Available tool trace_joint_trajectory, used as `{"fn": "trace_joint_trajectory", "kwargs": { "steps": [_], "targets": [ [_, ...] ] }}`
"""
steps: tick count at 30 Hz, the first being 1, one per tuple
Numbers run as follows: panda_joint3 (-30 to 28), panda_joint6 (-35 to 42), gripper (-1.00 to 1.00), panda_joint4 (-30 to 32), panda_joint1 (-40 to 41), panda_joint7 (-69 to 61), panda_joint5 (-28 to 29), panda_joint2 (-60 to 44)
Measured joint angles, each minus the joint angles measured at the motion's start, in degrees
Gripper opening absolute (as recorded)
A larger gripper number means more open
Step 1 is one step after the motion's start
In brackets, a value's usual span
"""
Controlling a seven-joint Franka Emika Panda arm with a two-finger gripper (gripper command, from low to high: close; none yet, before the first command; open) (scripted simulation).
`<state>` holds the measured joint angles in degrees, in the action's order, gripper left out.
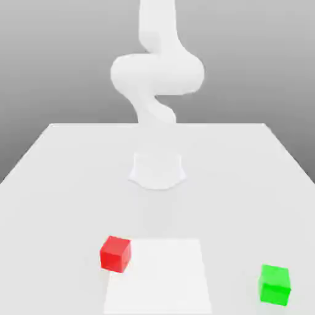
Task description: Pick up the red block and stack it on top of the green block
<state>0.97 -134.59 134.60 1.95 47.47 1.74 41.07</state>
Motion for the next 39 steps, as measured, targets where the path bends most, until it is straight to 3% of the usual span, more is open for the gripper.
{"fn": "trace_joint_trajectory", "kwargs": {
  "steps": [12,16,19,25,26,33,39],
  "targets": [
    [-0.32,-15.05,0.00,14.70,8.10,6.44,6.07,-26.29],
    [-1.98,-20.11,0.00,19.54,9.10,5.81,4.29,-34.44],
    [-2.54,-23.95,0.00,23.01,9.87,3.14,-0.14,-40.33],
    [-1.40,-33.95,0.00,22.52,10.78,1.64,-2.55,-52.35],
    [-1.39,-35.67,-1.00,22.27,10.78,1.60,-2.54,-54.40],
    [-1.29,-36.10,-1.00,22.21,10.89,1.74,-2.40,-54.89],
    [-1.24,-26.94,-1.00,23.75,11.08,2.06,-1.94,-44.17]
  ]
}}
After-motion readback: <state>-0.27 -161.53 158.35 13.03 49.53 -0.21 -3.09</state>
